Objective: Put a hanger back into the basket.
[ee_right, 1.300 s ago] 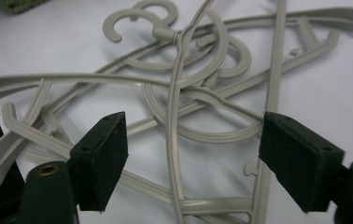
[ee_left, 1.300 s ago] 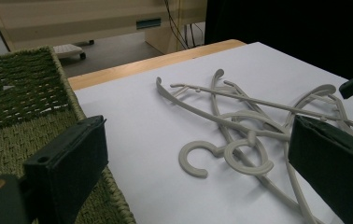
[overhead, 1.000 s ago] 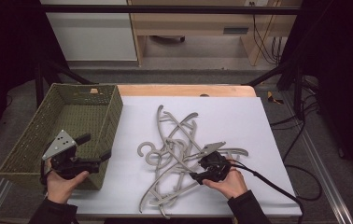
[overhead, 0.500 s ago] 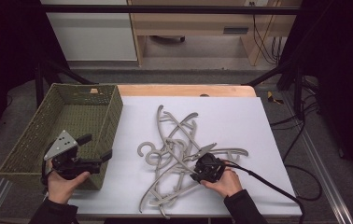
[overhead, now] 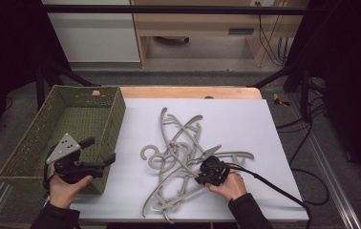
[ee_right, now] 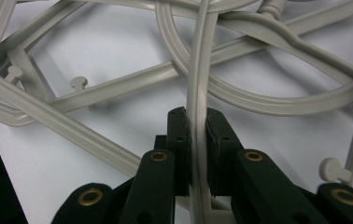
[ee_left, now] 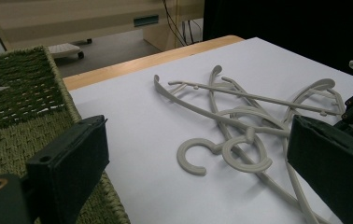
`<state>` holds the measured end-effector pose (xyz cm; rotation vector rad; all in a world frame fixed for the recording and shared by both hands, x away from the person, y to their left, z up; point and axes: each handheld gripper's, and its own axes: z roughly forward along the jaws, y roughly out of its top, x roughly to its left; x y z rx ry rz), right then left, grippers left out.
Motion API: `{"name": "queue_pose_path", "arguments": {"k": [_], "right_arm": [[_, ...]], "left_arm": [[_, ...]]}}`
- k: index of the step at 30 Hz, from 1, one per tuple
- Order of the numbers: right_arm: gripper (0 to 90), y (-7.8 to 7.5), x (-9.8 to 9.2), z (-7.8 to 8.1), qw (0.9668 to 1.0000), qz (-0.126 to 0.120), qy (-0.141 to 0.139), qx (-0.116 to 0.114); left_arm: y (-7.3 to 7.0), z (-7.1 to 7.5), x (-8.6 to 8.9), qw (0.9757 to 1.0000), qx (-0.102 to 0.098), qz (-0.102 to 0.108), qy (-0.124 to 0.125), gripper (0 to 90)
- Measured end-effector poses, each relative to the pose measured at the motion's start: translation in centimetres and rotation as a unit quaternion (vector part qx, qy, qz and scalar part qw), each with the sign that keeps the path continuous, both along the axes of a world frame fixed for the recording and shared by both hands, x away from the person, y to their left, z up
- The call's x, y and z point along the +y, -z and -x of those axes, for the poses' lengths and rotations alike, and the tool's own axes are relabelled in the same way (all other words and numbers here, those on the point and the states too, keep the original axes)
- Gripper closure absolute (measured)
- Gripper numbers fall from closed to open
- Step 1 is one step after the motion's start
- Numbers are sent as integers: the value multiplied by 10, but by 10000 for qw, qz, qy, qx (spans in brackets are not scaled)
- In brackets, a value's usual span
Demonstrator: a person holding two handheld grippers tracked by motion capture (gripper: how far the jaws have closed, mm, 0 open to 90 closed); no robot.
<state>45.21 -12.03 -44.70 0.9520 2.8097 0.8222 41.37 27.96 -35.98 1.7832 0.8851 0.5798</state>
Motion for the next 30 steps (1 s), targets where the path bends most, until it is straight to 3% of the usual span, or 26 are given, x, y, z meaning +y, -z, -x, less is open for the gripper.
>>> {"name": "queue_pose_path", "arguments": {"k": [9, 14, 21, 30], "right_arm": [[824, -12, -7, 2, 9998, -140, 6, -147], [824, -17, -8, 4, 9996, -273, 50, -108], [826, -26, -13, 7, 9987, -358, -35, -369], [825, -48, -28, 12, 9954, -724, -198, -594]], "left_arm": [[0, 1, -1, 10000, -22, -15, 19, 53], [0, 1, -1, 10000, -22, -28, 23, 54], [-1, 1, -3, 10000, -46, -47, 58, 55], [-3, 3, -3, 9998, -108, -104, 149, 57]]}}
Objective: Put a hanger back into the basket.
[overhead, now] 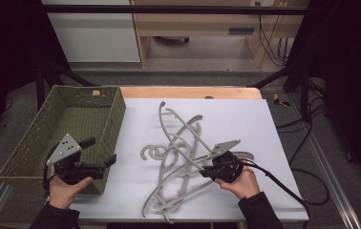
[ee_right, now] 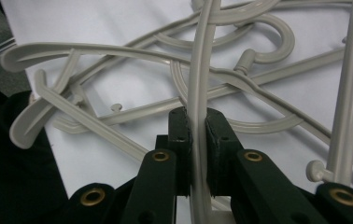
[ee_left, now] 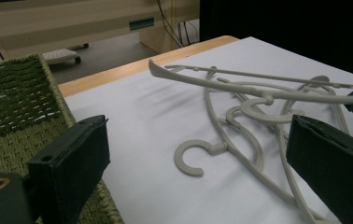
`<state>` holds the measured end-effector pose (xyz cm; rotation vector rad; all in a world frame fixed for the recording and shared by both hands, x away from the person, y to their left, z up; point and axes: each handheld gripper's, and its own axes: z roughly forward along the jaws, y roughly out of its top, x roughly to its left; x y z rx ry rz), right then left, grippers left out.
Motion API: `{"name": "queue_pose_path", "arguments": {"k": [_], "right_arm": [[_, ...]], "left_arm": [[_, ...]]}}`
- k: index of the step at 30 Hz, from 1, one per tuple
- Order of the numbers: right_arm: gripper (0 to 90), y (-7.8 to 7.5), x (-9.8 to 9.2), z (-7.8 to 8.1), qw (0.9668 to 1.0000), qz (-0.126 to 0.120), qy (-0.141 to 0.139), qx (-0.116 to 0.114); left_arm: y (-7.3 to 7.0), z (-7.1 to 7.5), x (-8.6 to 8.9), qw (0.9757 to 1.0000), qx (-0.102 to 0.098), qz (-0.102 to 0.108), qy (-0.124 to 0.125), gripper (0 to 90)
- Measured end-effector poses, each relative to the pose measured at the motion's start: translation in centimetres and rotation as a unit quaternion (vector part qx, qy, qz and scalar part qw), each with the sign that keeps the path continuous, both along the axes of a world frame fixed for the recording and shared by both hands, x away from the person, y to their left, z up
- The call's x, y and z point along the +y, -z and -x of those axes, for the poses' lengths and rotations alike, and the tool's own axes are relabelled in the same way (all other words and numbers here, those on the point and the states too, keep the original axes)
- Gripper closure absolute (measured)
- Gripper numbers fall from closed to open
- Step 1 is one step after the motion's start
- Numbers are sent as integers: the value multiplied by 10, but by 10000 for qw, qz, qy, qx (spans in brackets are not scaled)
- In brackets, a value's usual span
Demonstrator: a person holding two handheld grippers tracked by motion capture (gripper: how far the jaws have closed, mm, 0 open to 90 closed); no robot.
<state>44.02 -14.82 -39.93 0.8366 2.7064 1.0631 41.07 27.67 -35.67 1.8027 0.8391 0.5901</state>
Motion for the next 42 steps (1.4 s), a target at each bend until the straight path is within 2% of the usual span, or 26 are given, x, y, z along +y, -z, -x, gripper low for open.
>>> {"name": "queue_pose_path", "arguments": {"k": [3, 5, 7, 8, 9, 14, 17, 23, 24, 32, 33, 37, 42], "right_arm": [[825, -5, -3, 1, 10000, -61, -39, 14], [825, -10, -7, 3, 9998, -134, -164, -54], [825, -11, -8, 3, 9997, -160, -171, -47], [825, -13, -10, 4, 9993, -240, -294, -51], [825, -13, -10, 4, 9993, -240, -294, -51], [825, -18, -13, 7, 9988, -281, -396, -38], [825, -18, -13, 8, 9987, -291, -415, -5], [824, -18, -13, 10, 9972, -367, -645, 60], [824, -19, -13, 11, 9969, -343, -707, 59], [824, -20, -12, 13, 9953, -395, -876, 140], [824, -20, -12, 13, 9942, -394, -987, 136], [824, -20, -11, 14, 9939, -398, -1019, 157], [824, -20, -11, 16, 9928, -426, -1107, 161]], "left_arm": [[0, 0, -1, 10000, 17, -25, 37, 57], [-1, 1, -2, 9999, -2, -58, 96, 57], [-1, 2, -3, 9999, -15, -76, 124, 57], [-1, 2, -3, 9997, -25, -119, 191, 57], [-1, 2, -3, 9997, -25, -119, 191, 57], [-2, 3, -7, 9988, -44, -352, 334, 56], [-2, 4, -9, 9984, -54, -399, 395, 55], [0, 5, -15, 9959, -38, -647, 626, 52], [1, 5, -19, 9945, -34, -786, 690, 51], [4, 6, -26, 9910, -53, -1021, 862, 49], [4, 7, -27, 9905, -59, -1050, 883, 49], [5, 7, -30, 9884, -62, -1158, 984, 49], [6, 6, -37, 9843, -94, -1382, 1092, 50]]}}
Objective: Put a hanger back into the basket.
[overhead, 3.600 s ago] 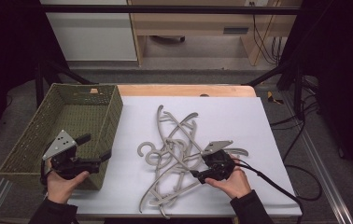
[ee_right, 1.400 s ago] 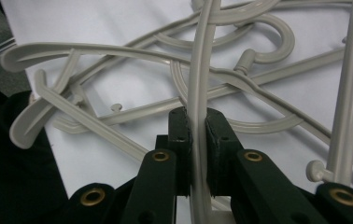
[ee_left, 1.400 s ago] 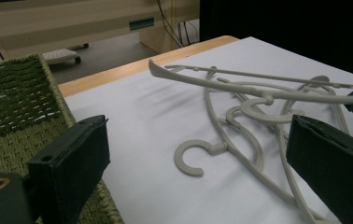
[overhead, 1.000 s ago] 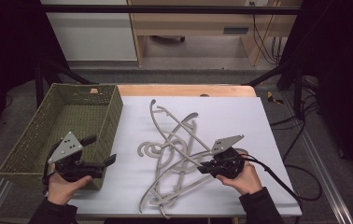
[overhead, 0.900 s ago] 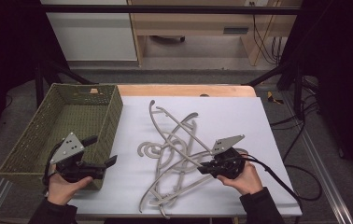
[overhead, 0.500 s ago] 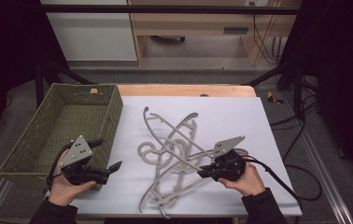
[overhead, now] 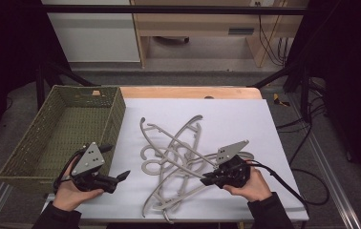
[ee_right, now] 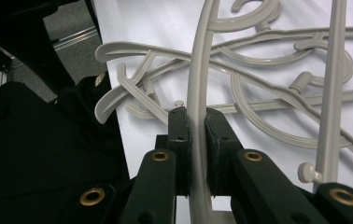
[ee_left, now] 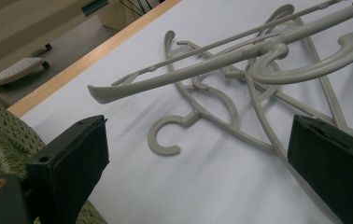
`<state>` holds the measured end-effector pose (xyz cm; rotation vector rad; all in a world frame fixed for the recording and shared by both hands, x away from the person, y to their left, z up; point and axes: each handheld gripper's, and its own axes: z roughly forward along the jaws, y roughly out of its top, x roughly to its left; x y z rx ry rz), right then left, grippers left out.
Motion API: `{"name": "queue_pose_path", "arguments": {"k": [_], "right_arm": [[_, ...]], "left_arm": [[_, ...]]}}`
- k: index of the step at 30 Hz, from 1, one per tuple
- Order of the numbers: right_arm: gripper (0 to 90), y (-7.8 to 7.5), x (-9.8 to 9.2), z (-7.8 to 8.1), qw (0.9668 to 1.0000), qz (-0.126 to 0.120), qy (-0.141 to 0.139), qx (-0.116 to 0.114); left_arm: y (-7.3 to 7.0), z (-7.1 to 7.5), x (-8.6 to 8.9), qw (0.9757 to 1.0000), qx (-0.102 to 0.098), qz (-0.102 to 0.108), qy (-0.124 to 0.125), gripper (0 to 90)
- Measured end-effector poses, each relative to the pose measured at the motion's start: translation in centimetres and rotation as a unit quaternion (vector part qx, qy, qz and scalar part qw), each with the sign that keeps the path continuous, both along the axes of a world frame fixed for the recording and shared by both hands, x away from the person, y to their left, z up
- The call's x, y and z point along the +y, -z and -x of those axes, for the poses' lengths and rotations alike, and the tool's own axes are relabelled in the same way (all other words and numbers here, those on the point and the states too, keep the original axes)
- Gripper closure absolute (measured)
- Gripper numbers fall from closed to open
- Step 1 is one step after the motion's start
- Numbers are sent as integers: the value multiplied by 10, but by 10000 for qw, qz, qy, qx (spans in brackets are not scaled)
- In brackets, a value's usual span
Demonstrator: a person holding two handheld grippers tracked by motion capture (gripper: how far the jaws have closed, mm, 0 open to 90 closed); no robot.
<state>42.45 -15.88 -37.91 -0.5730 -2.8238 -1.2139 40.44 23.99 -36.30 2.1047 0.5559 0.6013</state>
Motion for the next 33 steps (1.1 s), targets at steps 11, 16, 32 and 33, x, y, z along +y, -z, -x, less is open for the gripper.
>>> {"name": "queue_pose_path", "arguments": {"k": [11, 16, 32, 33], "right_arm": [[824, -5, 0, 5, 9996, -88, -277, 7], [824, -5, 2, 6, 9994, -87, -327, 48], [823, -10, 5, 9, 9978, -92, -654, 82], [823, -10, 5, 9, 9977, -104, -664, 82]], "left_arm": [[5, -1, -19, 9979, -137, -547, 333, 63], [7, -4, -24, 9960, -186, -723, 481, 80], [8, -16, -38, 9896, -210, -1136, 852, 154], [9, -17, -40, 9889, -208, -1186, 866, 157]]}}
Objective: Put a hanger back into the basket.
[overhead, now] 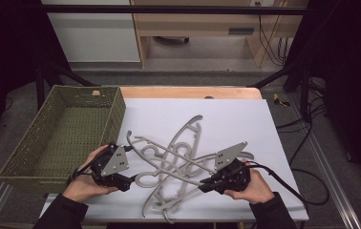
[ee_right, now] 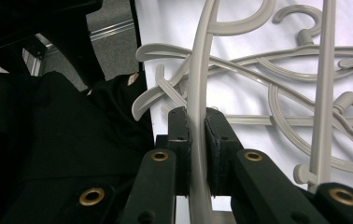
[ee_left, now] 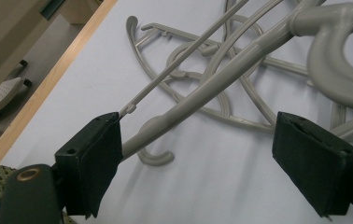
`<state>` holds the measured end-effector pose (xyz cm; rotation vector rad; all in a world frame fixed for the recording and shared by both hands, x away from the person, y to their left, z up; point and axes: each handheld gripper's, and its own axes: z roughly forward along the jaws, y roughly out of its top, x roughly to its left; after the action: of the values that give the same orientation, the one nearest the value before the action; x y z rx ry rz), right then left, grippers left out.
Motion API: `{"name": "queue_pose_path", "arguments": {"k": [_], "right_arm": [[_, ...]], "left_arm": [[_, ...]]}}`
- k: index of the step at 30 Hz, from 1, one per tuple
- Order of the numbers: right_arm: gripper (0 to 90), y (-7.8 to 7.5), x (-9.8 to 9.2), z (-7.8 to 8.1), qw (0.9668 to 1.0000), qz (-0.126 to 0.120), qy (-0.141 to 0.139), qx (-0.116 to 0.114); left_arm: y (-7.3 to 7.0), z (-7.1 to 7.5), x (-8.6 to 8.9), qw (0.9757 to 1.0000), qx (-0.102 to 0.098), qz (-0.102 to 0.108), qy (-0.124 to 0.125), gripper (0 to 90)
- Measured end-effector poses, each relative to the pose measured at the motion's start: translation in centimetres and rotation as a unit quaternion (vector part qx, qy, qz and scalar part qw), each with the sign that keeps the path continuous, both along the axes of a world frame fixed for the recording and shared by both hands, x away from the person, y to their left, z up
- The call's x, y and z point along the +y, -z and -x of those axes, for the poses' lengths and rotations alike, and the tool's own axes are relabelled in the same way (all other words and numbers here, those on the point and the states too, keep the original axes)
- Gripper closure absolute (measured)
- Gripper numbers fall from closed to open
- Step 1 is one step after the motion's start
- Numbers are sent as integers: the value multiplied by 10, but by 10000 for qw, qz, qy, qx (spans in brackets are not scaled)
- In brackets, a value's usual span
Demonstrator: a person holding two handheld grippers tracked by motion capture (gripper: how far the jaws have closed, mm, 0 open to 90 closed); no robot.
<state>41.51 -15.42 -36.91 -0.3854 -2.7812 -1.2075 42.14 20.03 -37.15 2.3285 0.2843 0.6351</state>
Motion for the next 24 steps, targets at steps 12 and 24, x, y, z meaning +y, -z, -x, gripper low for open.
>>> {"name": "queue_pose_path", "arguments": {"k": [12, 24], "right_arm": [[823, -3, 0, 4, 9998, -30, -180, 39], [822, -2, 1, 4, 9993, -48, -369, 73]], "left_arm": [[4, -1, -12, 9982, -320, -382, 335, 307], [14, 3, -22, 9924, -694, -623, 798, 574]]}}
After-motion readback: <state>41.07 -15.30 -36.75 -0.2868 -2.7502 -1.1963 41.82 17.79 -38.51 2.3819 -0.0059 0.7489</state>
